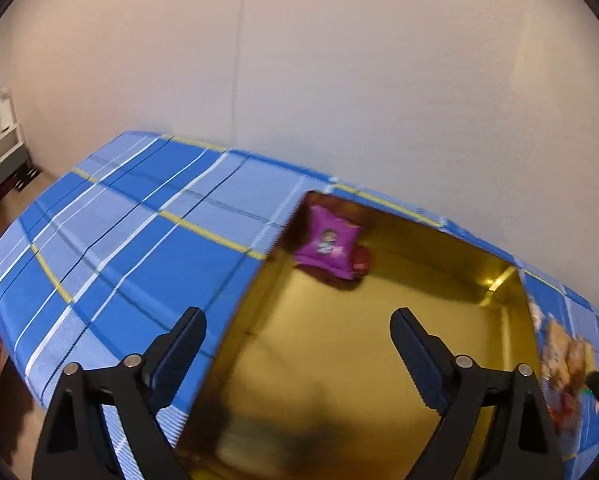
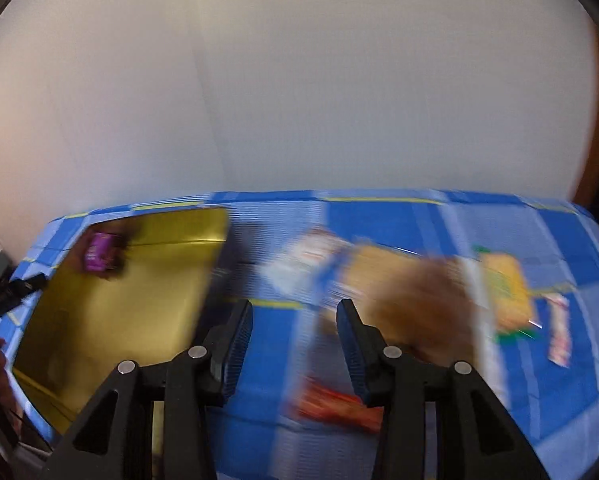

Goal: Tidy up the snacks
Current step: 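Lower the red date into the tray beside the purple bag, open right gripper, then move the left gripper to the red-gold wrapped candy and grasp it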

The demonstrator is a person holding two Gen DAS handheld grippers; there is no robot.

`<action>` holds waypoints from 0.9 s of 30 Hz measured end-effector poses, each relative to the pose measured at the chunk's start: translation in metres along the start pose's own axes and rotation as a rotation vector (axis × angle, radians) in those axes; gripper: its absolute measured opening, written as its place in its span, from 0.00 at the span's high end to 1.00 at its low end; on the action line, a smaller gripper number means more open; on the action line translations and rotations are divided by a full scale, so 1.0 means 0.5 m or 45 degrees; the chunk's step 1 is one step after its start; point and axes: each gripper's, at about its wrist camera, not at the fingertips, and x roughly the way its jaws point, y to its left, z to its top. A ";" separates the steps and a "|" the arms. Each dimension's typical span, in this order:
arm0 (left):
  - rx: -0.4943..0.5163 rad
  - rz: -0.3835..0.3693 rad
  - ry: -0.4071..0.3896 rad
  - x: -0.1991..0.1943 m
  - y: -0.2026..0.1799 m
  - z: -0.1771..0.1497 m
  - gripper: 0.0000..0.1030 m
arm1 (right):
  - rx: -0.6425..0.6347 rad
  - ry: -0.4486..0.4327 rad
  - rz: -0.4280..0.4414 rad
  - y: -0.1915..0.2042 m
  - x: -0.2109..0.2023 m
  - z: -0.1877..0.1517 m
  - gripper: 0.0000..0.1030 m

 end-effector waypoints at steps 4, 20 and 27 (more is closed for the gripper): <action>0.076 -0.076 -0.064 -0.032 -0.051 -0.018 0.05 | 0.062 -0.009 -0.137 -0.117 -0.031 -0.042 0.57; 0.411 -0.419 -0.145 -0.121 -0.274 -0.158 0.00 | 0.192 0.111 -0.179 -0.252 0.075 -0.062 0.57; 0.520 -0.436 -0.175 -0.136 -0.318 -0.193 0.00 | 0.012 0.154 -0.218 -0.224 0.069 -0.080 0.69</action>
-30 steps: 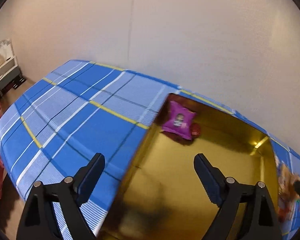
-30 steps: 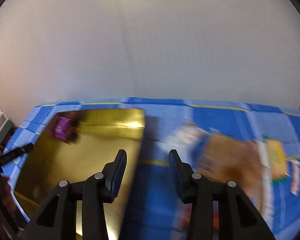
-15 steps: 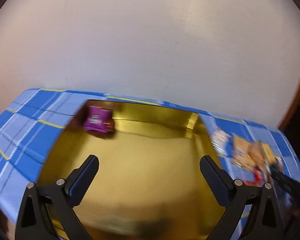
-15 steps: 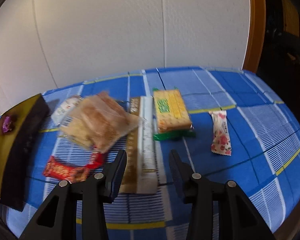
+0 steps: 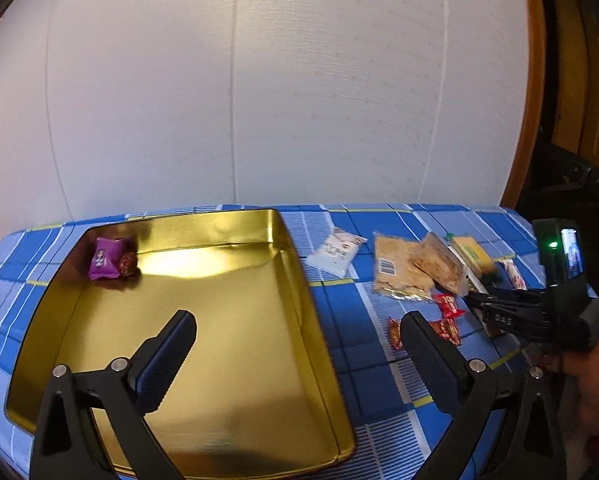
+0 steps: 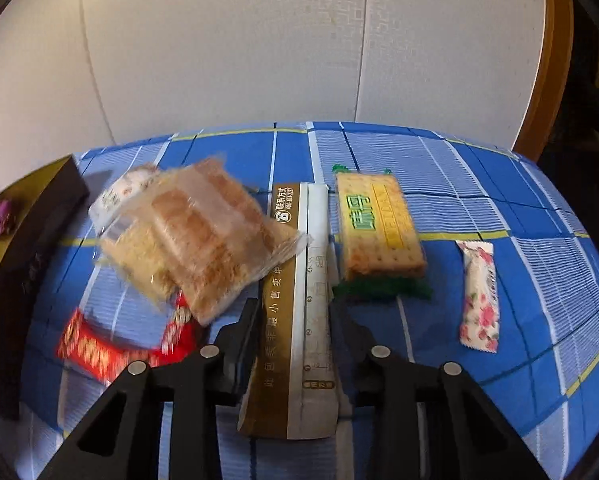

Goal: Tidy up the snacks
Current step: 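Move the left gripper to the red-gold wrapped candy and grasp it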

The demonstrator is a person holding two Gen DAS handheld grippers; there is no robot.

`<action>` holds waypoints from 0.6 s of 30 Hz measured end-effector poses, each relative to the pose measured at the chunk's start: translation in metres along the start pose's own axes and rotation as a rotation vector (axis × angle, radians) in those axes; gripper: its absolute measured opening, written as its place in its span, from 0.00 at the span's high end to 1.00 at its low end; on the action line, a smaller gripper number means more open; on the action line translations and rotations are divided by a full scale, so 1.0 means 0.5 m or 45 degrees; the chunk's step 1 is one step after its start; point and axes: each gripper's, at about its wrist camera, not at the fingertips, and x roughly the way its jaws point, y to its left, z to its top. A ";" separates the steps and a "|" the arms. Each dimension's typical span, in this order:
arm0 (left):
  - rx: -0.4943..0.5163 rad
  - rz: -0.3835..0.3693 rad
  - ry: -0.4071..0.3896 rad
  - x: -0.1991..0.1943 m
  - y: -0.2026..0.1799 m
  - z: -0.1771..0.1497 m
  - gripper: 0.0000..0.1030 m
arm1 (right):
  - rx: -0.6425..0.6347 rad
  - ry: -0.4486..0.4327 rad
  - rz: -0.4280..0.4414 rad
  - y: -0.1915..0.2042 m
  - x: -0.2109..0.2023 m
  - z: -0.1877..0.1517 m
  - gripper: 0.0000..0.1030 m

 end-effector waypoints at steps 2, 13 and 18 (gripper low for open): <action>0.030 -0.018 0.005 0.003 -0.015 -0.002 0.00 | 0.051 0.002 0.022 -0.018 -0.021 -0.019 0.71; 0.206 -0.101 0.111 0.048 -0.151 0.018 0.00 | 0.218 -0.016 0.019 -0.058 -0.070 -0.075 0.68; 0.385 -0.084 0.223 0.113 -0.216 0.031 0.00 | 0.207 -0.067 0.042 -0.056 -0.064 -0.073 0.66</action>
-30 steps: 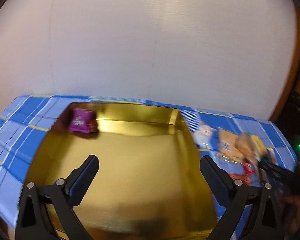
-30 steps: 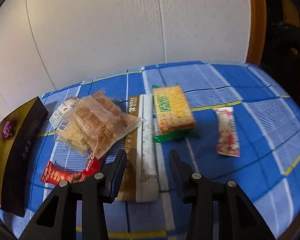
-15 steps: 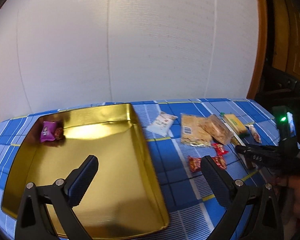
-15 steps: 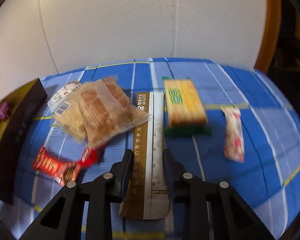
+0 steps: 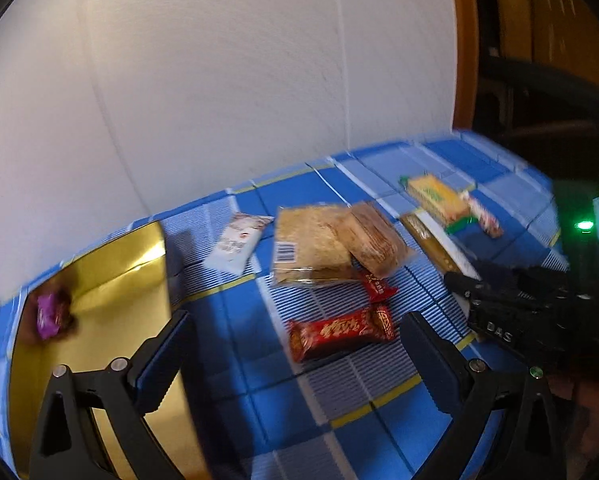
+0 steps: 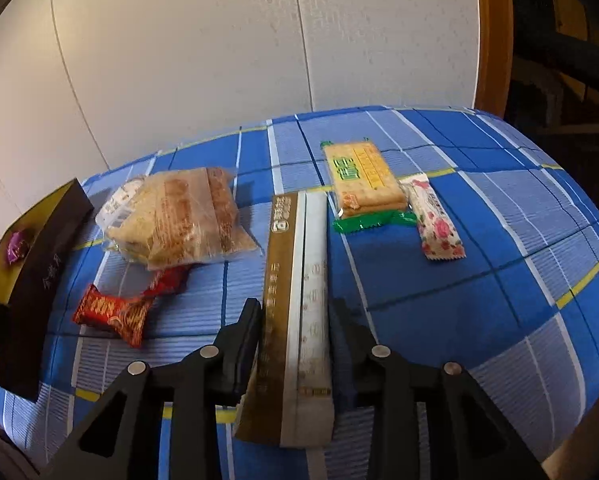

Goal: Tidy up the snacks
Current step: 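Move the left gripper to the red-gold wrapped candy and grasp it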

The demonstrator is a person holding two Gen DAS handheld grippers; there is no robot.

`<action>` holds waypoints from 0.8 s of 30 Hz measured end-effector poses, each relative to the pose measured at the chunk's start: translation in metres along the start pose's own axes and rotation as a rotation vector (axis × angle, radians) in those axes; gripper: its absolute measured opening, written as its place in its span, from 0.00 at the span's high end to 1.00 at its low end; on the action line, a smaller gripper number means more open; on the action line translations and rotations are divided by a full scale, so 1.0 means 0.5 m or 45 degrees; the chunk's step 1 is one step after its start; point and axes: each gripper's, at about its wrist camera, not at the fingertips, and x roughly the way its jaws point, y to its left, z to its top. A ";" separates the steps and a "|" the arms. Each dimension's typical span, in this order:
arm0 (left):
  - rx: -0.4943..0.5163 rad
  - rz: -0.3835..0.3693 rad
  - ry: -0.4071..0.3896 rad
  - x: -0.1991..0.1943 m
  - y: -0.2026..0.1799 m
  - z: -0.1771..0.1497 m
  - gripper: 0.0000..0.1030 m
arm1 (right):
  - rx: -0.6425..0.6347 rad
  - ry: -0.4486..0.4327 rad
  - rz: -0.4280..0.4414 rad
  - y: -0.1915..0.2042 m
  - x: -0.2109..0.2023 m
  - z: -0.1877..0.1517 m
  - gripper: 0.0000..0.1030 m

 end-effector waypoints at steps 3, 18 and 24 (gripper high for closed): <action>0.098 0.007 0.064 0.042 -0.021 0.015 0.01 | 0.045 -0.054 0.056 -0.018 -0.003 -0.009 0.70; 0.122 -0.143 0.265 0.120 -0.060 -0.012 0.26 | 0.138 -0.096 0.196 -0.061 -0.011 -0.018 0.71; 0.024 -0.235 0.318 0.071 -0.058 -0.057 0.25 | 0.122 -0.101 0.175 -0.052 -0.012 -0.019 0.72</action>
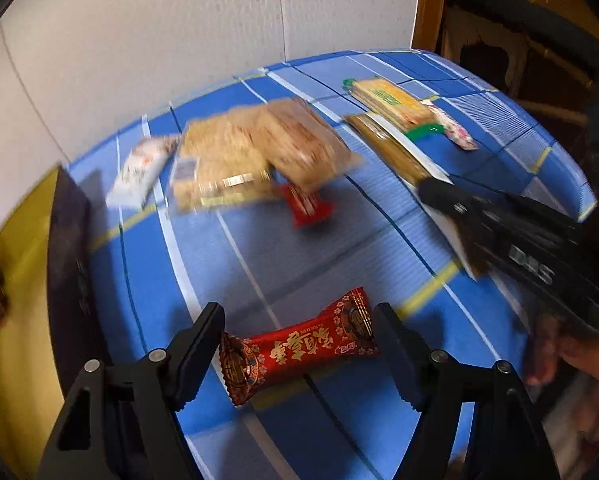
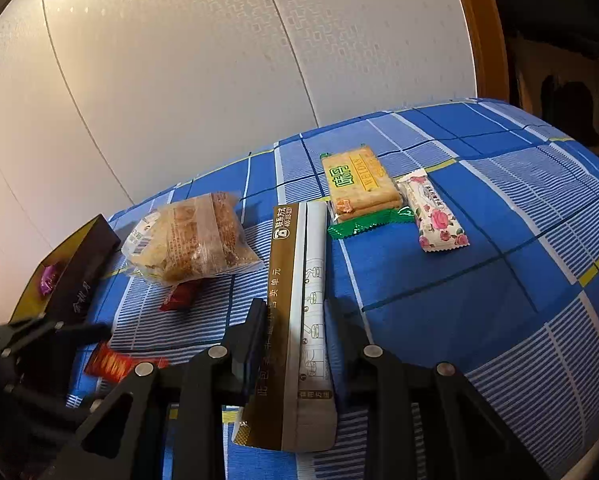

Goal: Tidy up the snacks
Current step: 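Move the left gripper to the red-gold wrapped candy and grasp it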

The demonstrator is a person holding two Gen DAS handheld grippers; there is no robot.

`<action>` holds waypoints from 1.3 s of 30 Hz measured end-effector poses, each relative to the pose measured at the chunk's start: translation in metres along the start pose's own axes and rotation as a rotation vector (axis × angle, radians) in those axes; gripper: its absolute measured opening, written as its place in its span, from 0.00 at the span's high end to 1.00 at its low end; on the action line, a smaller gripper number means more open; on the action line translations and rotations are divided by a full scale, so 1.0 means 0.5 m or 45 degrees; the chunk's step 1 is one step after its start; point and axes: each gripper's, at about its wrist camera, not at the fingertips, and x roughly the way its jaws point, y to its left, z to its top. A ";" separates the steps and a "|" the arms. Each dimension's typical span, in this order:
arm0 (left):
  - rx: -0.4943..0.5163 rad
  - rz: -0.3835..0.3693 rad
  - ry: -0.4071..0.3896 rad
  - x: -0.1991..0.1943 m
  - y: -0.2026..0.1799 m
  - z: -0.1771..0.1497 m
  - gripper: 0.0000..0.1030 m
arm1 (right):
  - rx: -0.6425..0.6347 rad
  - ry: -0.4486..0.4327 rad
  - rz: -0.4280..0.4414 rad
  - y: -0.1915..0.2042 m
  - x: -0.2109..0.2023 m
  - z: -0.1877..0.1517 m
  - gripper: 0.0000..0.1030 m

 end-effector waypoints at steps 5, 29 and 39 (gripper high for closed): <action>-0.060 -0.048 -0.023 -0.028 0.014 -0.014 0.20 | 0.019 -0.003 0.015 -0.004 -0.001 0.000 0.72; -0.110 -0.110 0.177 -0.018 0.010 -0.021 0.55 | 0.104 -0.003 0.080 -0.024 -0.004 0.003 0.71; -0.350 -0.114 0.213 0.014 0.041 0.037 0.80 | 0.128 -0.005 0.097 -0.029 -0.006 0.006 0.71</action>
